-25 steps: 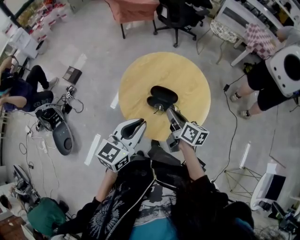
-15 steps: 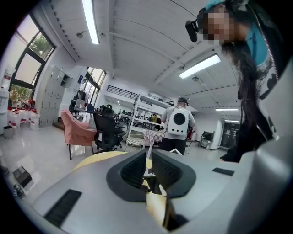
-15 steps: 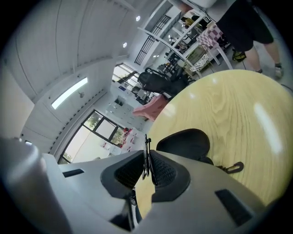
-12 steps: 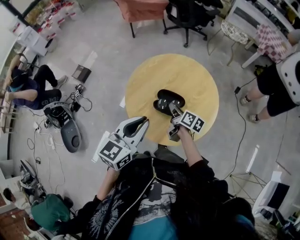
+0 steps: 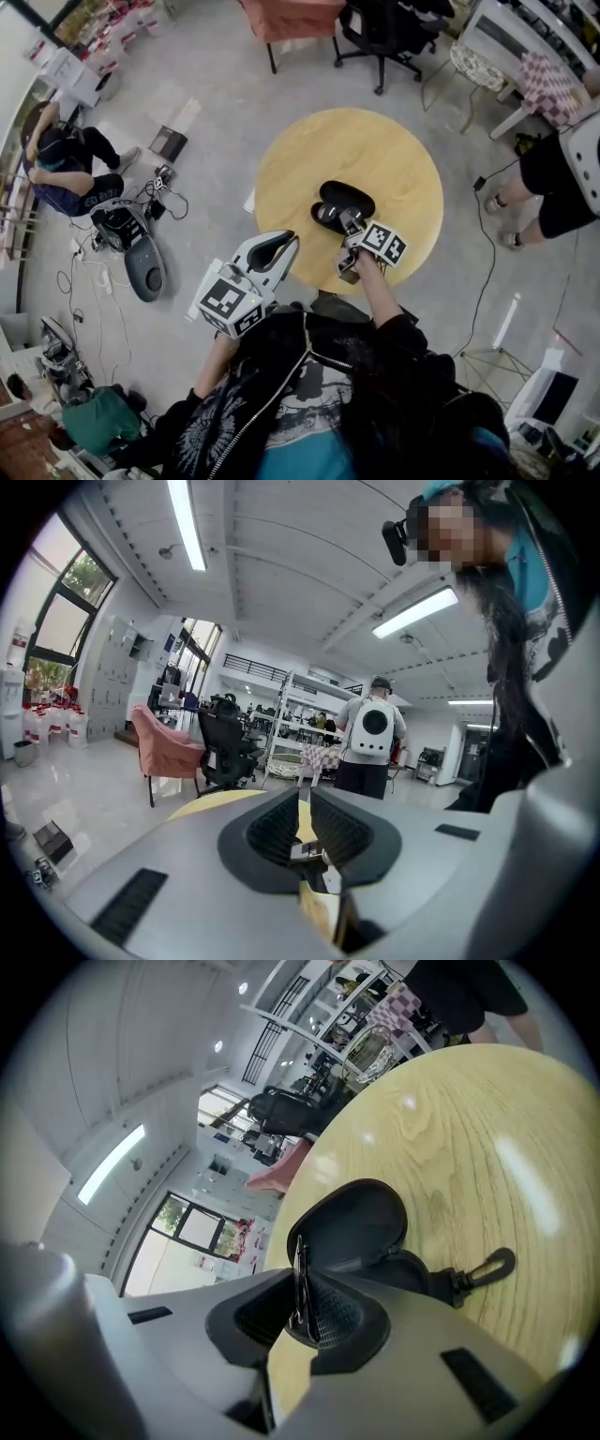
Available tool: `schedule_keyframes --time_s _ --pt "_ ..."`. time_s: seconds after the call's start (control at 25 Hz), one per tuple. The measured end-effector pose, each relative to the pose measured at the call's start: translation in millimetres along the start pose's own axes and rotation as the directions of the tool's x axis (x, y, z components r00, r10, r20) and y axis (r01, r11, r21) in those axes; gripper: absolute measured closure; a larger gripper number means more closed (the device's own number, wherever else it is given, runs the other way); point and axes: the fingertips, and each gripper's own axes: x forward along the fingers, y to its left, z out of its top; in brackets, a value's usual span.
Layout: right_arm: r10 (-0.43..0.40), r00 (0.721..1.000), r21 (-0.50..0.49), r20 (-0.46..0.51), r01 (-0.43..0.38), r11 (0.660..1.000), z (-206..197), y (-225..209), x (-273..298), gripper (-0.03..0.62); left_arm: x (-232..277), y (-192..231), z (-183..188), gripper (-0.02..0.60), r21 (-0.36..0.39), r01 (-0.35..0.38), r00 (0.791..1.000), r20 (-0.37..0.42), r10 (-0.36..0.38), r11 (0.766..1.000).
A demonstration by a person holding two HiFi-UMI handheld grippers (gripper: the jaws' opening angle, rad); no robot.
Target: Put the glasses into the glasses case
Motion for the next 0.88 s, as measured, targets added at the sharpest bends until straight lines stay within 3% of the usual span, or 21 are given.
schedule_keyframes --time_s 0.2,0.48,0.72,0.88 --pt "-0.076 0.995 -0.177 -0.067 0.063 0.982 -10.7 -9.4 2.6 0.534 -1.1 5.0 0.3 0.551 0.001 -0.010 1.000 0.000 0.010 1.000" --pt "-0.119 0.991 -0.225 -0.067 0.101 0.969 -13.5 -16.8 4.3 0.533 -5.8 13.5 0.4 0.551 -0.003 -0.025 1.000 0.004 0.025 1.000" --pt "-0.255 0.962 -0.413 -0.096 0.195 0.890 -23.7 -25.7 1.1 0.507 -9.1 19.2 4.4 0.549 -0.005 -0.023 1.000 0.014 0.023 1.000" --pt "-0.301 0.945 -0.523 -0.130 0.193 0.830 -33.6 -26.0 -1.6 0.414 -8.8 18.8 2.6 0.551 -0.013 -0.016 1.000 0.015 0.016 1.000"
